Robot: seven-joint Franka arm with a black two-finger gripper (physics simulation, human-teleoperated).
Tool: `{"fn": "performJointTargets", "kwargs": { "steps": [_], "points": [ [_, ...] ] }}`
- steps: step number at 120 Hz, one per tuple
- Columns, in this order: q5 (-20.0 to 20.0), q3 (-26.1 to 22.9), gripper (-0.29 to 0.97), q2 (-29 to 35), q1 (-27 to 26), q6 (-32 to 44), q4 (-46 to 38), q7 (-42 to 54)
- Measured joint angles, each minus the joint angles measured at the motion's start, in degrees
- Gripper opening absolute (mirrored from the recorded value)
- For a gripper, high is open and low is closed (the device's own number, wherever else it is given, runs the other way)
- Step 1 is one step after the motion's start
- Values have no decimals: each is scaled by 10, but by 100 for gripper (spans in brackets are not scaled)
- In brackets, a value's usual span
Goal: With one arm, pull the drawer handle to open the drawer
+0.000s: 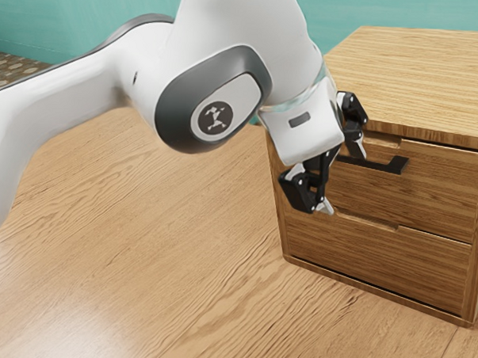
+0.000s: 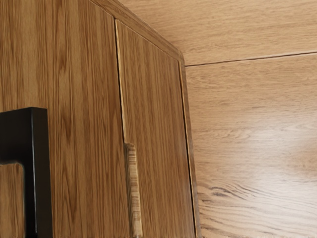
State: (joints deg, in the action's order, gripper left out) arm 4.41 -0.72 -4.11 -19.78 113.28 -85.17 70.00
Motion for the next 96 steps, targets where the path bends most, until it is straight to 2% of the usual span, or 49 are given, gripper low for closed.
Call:
{"fn": "performJointTargets", "kwargs": {
  "steps": [27,96],
  "points": [
    [0,1,68,-27,13,1,22,-1],
    [0,2,68,-40,11,1,23,-6]
  ]
}}
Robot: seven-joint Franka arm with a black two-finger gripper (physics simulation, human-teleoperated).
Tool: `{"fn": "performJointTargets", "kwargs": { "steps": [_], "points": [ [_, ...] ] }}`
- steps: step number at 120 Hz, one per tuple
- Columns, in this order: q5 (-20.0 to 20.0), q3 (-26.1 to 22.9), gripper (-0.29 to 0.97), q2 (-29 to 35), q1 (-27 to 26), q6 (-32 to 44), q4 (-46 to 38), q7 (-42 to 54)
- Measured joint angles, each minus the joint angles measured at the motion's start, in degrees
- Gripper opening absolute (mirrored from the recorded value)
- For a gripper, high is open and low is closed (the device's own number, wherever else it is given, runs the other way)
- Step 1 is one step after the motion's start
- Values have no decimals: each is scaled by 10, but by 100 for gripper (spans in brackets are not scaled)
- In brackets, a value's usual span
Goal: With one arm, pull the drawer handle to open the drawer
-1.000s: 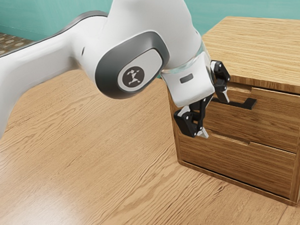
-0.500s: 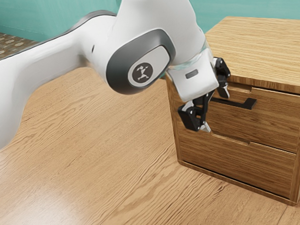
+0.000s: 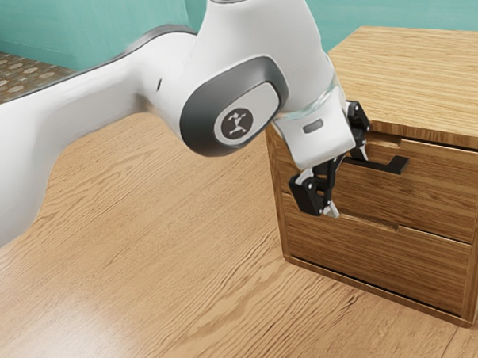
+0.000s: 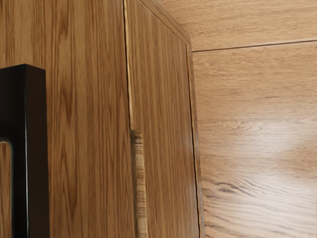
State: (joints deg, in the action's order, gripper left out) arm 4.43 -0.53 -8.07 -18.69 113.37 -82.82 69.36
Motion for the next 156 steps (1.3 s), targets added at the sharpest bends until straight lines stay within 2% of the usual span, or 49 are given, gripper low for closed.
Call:
{"fn": "performJointTargets", "kwargs": {
  "steps": [44,52,76,81,95,98,112,126,144,156],
  "points": [
    [-6,6,75,-6,-6,1,-2,-10],
    [-6,4,69,-5,-5,1,-1,-11],
    [-5,2,67,-5,-3,2,0,-14],
    [-4,0,61,-5,-2,2,0,-14],
    [-1,-2,56,-6,-1,4,0,-17],
    [-1,-2,51,-6,-1,4,0,-17],
    [0,-1,39,-4,-2,6,-1,-19],
    [1,1,39,-1,-5,6,-6,-21],
    [1,2,45,5,-7,6,-14,-24],
    [1,2,43,14,-9,4,-23,-26]
  ]
}}
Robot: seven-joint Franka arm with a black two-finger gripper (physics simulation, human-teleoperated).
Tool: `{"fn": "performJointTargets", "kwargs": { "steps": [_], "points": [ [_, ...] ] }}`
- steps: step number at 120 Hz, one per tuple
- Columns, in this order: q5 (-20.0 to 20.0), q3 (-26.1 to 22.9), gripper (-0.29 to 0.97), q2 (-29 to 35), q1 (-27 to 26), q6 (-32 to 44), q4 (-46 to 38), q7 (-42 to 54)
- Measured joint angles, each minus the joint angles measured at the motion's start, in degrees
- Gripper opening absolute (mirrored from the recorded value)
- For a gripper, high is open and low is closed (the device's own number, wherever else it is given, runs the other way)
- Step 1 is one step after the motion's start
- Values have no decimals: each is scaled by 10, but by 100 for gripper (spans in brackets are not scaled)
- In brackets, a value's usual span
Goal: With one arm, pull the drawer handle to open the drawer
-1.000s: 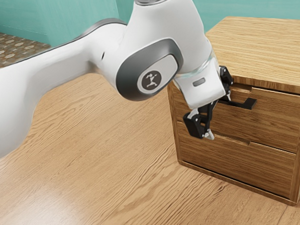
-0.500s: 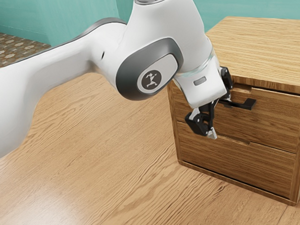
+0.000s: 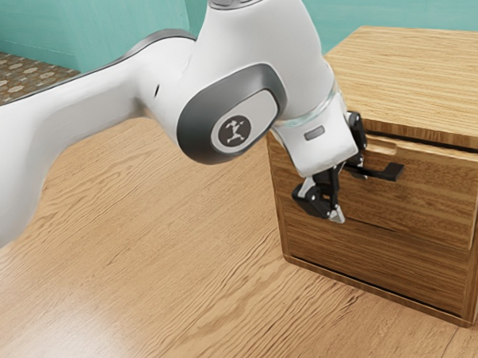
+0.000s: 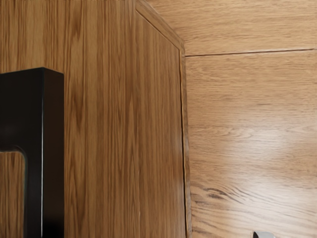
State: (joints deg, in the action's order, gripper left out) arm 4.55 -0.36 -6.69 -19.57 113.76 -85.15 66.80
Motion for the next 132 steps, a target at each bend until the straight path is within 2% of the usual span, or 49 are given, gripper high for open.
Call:
{"fn": "performJointTargets", "kwargs": {
  "steps": [18,29,51,69,93,120,132],
  "points": [
    [1,3,35,23,-7,-1,-24,-3],
    [1,5,26,32,-11,0,-33,-6],
    [2,4,37,44,-13,1,-49,-11],
    [1,6,22,60,-19,0,-64,-16],
    [1,11,14,83,-30,0,-87,-23],
    [1,9,32,98,-33,0,-109,-32],
    [3,9,24,112,-36,-1,-120,-36]
  ]
}}
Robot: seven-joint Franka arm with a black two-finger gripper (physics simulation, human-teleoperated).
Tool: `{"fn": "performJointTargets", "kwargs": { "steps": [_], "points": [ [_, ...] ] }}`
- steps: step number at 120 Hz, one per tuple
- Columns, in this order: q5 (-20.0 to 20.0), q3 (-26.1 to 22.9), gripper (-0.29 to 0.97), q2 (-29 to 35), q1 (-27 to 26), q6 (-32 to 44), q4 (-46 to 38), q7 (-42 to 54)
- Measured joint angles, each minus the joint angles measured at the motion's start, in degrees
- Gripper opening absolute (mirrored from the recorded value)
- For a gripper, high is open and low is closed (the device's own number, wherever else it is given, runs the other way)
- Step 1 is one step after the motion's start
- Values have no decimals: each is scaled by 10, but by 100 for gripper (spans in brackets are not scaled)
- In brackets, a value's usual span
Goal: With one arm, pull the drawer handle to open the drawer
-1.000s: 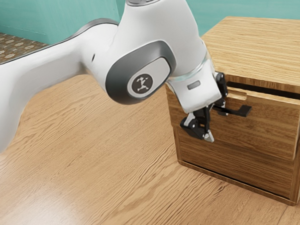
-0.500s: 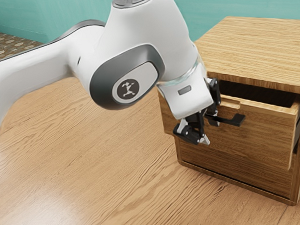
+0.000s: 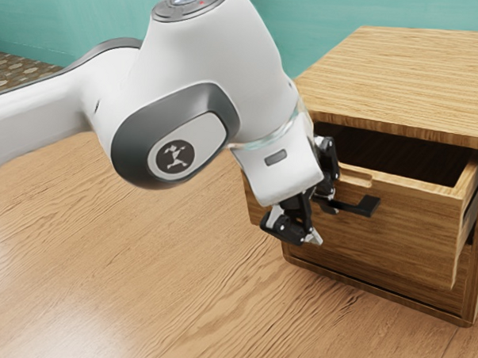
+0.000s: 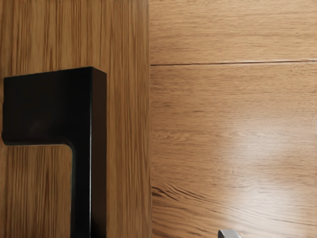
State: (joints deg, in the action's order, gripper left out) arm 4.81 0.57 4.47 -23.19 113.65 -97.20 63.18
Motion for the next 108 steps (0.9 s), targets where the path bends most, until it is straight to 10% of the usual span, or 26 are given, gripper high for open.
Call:
{"fn": "performJointTargets", "kwargs": {
  "steps": [25,108],
  "points": [
    [2,-2,3,29,-5,0,-26,-9],
    [0,-30,11,91,11,-3,-89,-37]
  ]
}}
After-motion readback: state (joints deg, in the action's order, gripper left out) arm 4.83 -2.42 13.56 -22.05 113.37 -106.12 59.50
